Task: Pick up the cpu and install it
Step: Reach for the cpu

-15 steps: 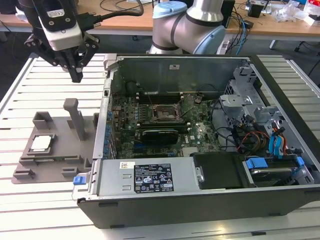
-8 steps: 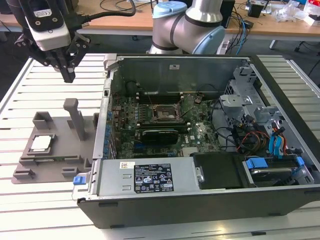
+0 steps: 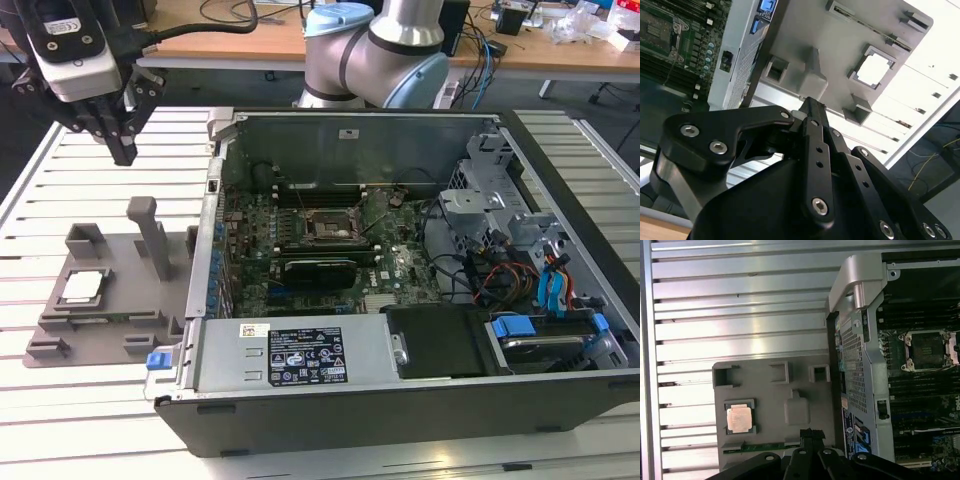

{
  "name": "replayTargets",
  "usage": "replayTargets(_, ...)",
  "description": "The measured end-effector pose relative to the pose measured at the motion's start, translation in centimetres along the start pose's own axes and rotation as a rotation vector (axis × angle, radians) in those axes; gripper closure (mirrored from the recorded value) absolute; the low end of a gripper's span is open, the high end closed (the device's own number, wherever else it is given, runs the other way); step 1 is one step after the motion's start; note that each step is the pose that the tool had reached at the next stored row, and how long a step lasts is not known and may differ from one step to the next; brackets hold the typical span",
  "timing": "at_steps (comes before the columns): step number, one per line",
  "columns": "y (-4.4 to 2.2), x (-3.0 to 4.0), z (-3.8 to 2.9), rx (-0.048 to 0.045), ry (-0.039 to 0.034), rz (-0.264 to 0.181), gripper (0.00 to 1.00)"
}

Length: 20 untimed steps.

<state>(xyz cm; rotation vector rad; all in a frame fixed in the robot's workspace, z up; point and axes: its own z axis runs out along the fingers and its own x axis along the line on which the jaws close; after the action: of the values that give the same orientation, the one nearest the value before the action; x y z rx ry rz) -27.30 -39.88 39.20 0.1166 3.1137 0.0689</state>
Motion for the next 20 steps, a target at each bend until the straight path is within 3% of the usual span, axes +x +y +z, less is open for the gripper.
replayTargets(11, -0.09, 1.19, 0.00, 0.0000, 0.0000, 0.000, 0.89)
replayTargets(20, -0.21, 2.81, 0.00, 0.0000, 0.0000, 0.000, 0.89)
